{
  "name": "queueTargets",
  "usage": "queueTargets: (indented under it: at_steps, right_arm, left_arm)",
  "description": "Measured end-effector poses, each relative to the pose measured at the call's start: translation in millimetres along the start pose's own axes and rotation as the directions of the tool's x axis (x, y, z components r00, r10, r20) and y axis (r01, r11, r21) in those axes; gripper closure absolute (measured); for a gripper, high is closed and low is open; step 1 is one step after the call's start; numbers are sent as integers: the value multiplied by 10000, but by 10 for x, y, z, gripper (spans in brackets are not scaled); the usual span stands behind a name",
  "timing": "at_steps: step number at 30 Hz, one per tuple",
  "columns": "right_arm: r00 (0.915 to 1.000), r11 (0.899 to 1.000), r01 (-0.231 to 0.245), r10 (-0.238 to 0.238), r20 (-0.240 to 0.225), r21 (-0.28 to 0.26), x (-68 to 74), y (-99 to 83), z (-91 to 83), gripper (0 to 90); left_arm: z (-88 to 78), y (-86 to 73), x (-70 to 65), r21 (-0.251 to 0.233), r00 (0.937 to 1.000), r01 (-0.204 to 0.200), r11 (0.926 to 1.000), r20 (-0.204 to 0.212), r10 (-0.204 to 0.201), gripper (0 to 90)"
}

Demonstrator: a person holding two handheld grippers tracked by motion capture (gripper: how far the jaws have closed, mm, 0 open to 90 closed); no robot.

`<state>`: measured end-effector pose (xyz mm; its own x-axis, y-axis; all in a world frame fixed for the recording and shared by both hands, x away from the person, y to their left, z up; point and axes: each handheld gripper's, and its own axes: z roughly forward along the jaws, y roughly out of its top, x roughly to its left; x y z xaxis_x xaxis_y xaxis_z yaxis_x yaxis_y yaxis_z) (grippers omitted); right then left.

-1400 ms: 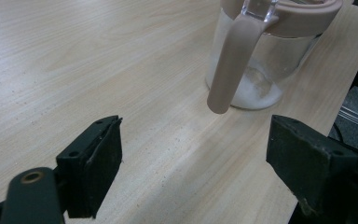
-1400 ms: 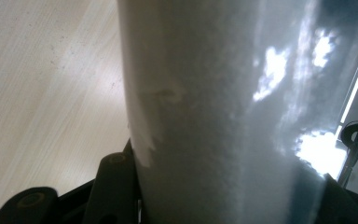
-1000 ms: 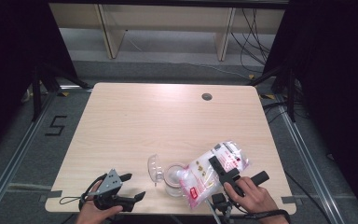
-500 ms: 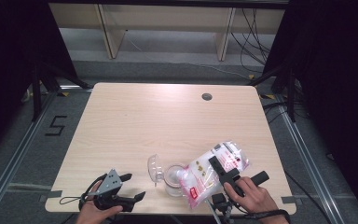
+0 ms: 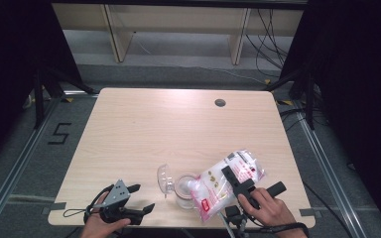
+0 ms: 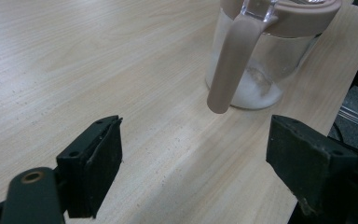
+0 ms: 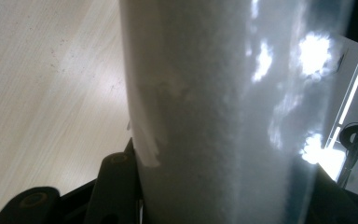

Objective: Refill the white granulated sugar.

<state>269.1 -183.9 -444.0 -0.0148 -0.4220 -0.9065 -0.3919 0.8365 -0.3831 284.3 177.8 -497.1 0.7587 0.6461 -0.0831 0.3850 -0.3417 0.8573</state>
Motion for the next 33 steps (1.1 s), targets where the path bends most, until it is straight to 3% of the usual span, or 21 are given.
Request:
queueTargets:
  at_steps: [12, 13, 14, 21, 22, 24, 33]
  right_arm:
    - [9999, 9999, -125, 125, 38, 1, 13, -5, 0, 573]
    - [9988, 9988, -480, 480, -6, 67, 29, 3, -5, 574]
    - [9987, 9987, -514, 514, 21, 74, 33, 3, -6, 574]
    - [9992, 9991, -405, 405, 7, 92, 23, 3, -9, 574]
    - [10000, 10000, -2, 2, 13, 3, -3, -2, -2, 574]
    - [10000, 10000, -1, 1, 31, -31, -5, -2, 0, 574]
    - [9992, 9992, -399, 399, -14, 76, 16, 4, -11, 576]
  left_arm:
    - [0, 0, 2, -2, 10000, -20, 10000, 0, 20, 181]
    - [0, -1, 0, -3, 10000, 13, 10000, 5, -13, 181]
    - [-1, 0, 3, -1, 10000, -24, 10000, 1, 24, 181]
    - [-2, 1, 3, -7, 10000, -21, 10000, -5, 21, 181]
    - [-2, 1, 3, 1, 10000, -25, 10000, -2, 25, 181]
    - [3, -7, -15, -24, 9995, 301, 9995, -21, -301, 181]
    - [3, -7, -15, -58, 9994, 337, 9994, -34, -338, 181]
